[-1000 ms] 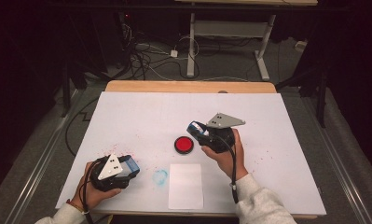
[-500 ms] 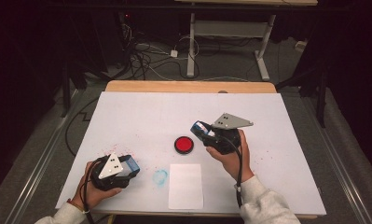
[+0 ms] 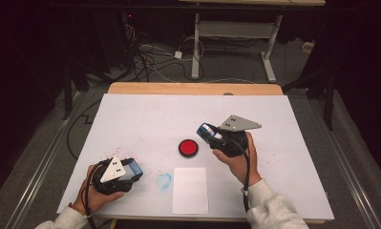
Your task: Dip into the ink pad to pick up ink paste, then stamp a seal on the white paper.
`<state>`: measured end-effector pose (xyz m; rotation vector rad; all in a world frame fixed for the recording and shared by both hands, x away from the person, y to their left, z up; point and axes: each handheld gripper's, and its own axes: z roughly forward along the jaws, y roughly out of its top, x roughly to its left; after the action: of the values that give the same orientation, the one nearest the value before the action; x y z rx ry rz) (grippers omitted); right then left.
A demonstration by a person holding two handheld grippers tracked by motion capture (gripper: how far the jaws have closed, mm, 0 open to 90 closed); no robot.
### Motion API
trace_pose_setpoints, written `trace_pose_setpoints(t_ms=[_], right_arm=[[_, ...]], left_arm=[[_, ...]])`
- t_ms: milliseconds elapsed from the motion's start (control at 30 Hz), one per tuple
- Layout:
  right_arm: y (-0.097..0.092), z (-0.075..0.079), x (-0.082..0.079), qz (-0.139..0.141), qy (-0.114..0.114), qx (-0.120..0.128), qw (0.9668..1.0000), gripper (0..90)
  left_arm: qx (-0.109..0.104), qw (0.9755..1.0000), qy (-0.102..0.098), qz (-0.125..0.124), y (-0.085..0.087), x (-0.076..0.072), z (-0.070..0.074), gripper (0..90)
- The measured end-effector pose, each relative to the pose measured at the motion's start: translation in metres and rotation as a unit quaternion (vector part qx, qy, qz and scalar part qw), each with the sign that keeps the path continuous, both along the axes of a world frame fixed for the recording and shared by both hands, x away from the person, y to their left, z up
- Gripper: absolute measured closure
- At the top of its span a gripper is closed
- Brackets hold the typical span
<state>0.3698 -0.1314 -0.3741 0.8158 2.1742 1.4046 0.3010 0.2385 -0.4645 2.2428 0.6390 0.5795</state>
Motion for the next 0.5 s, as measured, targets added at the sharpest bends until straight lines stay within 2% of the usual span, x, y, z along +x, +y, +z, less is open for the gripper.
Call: trace_pose_setpoints(t_ms=[500], right_arm=[[0.0038, -0.0012, -0.0005, 0.007, 0.003, 0.0, 1.0, 70.0]], left_arm=[[0.003, 1.0, -0.001, 0.003, 0.001, -0.0009, -0.0002, 39.1]])
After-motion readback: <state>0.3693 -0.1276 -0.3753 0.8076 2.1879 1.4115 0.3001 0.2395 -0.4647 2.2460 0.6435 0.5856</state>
